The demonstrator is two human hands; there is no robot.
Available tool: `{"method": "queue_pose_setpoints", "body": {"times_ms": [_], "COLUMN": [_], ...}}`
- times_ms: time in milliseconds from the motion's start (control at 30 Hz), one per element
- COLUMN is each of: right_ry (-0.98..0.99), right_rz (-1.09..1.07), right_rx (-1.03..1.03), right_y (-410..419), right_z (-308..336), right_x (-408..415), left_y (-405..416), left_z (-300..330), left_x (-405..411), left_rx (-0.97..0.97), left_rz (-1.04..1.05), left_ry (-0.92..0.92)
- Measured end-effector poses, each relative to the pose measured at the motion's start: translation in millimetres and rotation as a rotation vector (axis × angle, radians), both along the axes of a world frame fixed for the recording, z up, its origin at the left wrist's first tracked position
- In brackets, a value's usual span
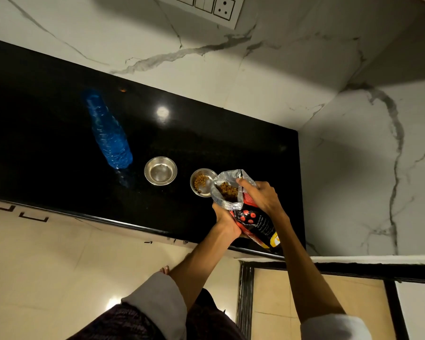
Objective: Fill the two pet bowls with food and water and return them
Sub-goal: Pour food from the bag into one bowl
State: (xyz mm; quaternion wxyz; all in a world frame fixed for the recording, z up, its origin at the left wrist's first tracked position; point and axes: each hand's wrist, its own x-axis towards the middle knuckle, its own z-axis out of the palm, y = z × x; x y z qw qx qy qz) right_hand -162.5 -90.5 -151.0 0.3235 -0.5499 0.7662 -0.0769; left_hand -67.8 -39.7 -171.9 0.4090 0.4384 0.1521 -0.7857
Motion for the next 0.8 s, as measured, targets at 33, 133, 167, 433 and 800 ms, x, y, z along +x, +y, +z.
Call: {"method": "queue_pose_setpoints", "body": {"times_ms": [33, 133, 167, 433, 800], "right_ry": [-0.003, -0.019, -0.019, 0.009, 0.064], "right_rz": [0.003, 0.008, 0.008, 0.000, 0.029], "right_rx": [0.004, 0.004, 0.003, -0.013, 0.033], "right_y": [0, 0, 0, -6, -13], "right_z": [0, -1, -1, -5, -6], "right_x": [-1, -4, -4, -1, 4], "left_y": [0, 0, 1, -1, -4], "left_z": [0, 1, 2, 4, 2], "left_x": [0, -1, -1, 2, 2], "left_rx": [-0.005, -0.024, -0.024, -0.009, 0.042], "left_rz": [0.007, 0.043, 0.041, 0.012, -0.010], "left_ry": [-0.002, 0.009, 0.009, 0.001, 0.023]}}
